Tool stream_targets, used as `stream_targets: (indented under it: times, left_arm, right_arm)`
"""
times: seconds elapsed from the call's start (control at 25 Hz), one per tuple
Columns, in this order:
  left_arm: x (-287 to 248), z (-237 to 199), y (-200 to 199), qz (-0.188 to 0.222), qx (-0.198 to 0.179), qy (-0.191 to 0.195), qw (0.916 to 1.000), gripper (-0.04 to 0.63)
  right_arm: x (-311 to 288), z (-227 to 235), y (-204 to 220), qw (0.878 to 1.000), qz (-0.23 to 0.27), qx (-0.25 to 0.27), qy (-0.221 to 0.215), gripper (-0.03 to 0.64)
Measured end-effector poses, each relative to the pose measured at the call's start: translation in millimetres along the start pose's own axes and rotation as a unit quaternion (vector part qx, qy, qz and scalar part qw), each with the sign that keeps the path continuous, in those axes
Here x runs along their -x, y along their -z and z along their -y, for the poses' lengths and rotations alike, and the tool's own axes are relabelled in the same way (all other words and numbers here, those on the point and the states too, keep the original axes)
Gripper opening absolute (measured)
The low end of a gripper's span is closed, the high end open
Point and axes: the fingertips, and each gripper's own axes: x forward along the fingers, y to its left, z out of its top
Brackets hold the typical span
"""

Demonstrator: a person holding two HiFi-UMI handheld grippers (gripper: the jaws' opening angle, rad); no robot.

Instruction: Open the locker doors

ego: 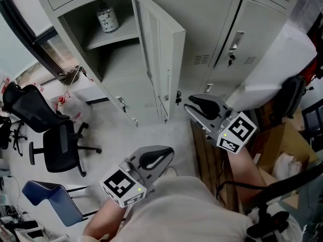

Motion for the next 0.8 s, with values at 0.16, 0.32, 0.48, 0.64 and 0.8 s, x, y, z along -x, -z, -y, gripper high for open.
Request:
stream_targets:
  times: [0.16, 0.32, 0.48, 0.64, 0.8]
  left_arm:
    - [-0.8, -0.6, 3.4, 0.000, 0.006, 0.007, 1.0000, 0.012]
    - [-4.1, 0.0, 8.3, -0.008, 0.008, 0.026, 0.9996, 0.012]
    - [-2.2, -0.1, 10.4, -0.018, 0.003, 0.049, 0.9986, 0.012]
    - [4.8, -4.3, 9.0, -0.024, -0.002, 0.067, 0.9975, 0.012]
    - [0.7, -1.1, 20.5, -0.026, 0.004, 0.092, 0.9955, 0.012]
  right_arm:
    - [16.5, 6.2, 27.2, 0.999, -0.029, 0.000, 0.041, 0.087]
    - [29.4, 9.6, 57.4, 0.995, -0.054, -0.020, 0.077, 0.087]
    - [43.2, 8.7, 82.2, 0.989, -0.074, -0.041, 0.121, 0.087]
    - [52.6, 10.1, 96.2, 0.979, -0.091, -0.054, 0.176, 0.086]
    - [69.0, 15.4, 113.4, 0.966, -0.113, -0.053, 0.226, 0.087]
